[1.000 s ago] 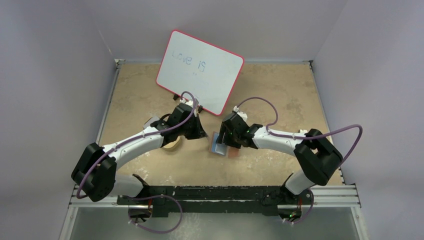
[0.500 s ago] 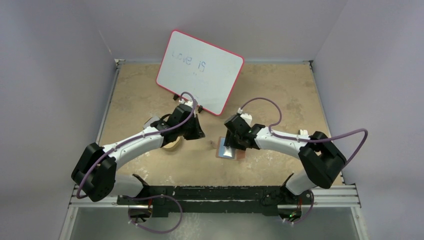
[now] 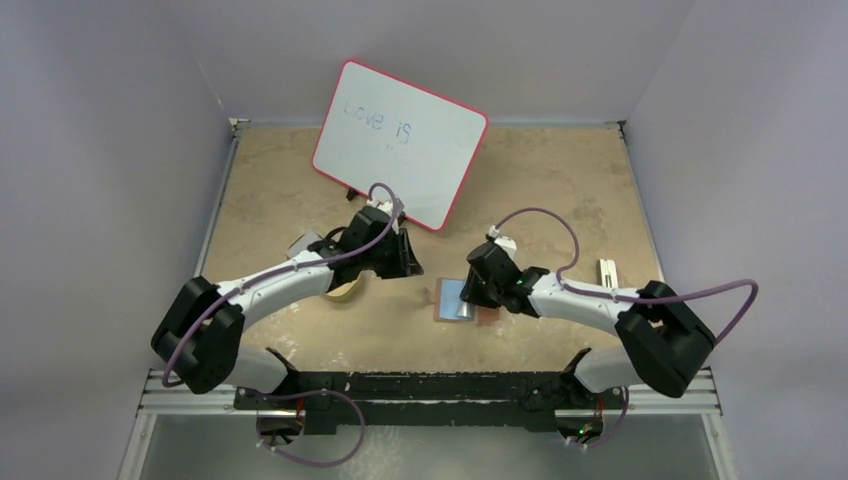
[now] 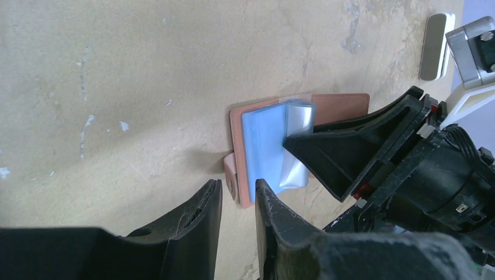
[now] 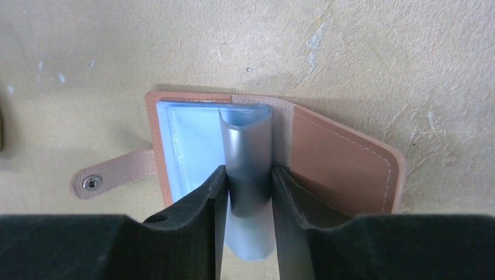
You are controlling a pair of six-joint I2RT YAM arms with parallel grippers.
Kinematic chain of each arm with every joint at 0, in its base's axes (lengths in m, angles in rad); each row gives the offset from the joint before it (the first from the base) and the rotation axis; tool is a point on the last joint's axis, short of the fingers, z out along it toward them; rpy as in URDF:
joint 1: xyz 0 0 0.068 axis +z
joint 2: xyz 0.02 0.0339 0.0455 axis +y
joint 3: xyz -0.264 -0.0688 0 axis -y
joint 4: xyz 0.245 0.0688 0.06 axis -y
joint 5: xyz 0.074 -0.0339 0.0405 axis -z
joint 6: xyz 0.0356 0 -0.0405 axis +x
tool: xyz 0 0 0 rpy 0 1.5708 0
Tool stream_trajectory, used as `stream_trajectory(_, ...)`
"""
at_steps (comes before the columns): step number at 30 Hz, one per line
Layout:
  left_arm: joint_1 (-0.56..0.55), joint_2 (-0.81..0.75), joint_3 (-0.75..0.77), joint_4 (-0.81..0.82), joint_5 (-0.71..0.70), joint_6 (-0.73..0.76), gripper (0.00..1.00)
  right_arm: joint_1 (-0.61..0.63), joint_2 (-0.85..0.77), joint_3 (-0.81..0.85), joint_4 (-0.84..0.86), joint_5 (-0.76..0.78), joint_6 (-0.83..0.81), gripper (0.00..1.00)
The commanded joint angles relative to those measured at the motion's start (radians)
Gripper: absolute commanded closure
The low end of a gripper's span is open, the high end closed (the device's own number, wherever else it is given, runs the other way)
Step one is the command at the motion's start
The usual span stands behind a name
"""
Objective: Put the credit cards into the card holder
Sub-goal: Open the card holder at the center of the board.
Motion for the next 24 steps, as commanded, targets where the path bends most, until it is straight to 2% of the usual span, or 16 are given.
stream_trajectory(1, 0.0, 0.042, 0.0, 0.106, 0.094, -0.008, 0.73, -0.05, -0.084, -0.131, 0.227, -0.122, -0.011, 0.66)
stream_trajectory(5, 0.0, 0.07, -0.014, 0.184, 0.149, -0.063, 0.75, -0.095, -0.147, -0.24, 0.417, -0.239, 0.027, 0.68)
stream_trajectory(12, 0.0, 0.164, 0.004, 0.321, 0.242, -0.181, 0.8, -0.105, -0.152, -0.288, 0.527, -0.316, 0.052, 0.69)
stream_trajectory(17, 0.0, 0.179, 0.058, 0.11, 0.089, -0.041, 0.67, -0.118, -0.169, -0.324, 0.587, -0.34, 0.07, 0.69)
stream_trajectory(19, 0.0, 0.185, 0.062, 0.071, 0.065, 0.002, 0.66, -0.13, -0.176, -0.346, 0.623, -0.361, 0.08, 0.69)
stream_trajectory(21, 0.0, 0.187, 0.047, 0.114, 0.143, -0.012, 0.71, -0.137, -0.18, -0.367, 0.656, -0.377, 0.091, 0.69)
stream_trajectory(24, -0.001, 0.204, 0.011, 0.263, 0.263, -0.106, 0.78, -0.14, -0.175, -0.377, 0.693, -0.391, 0.096, 0.69)
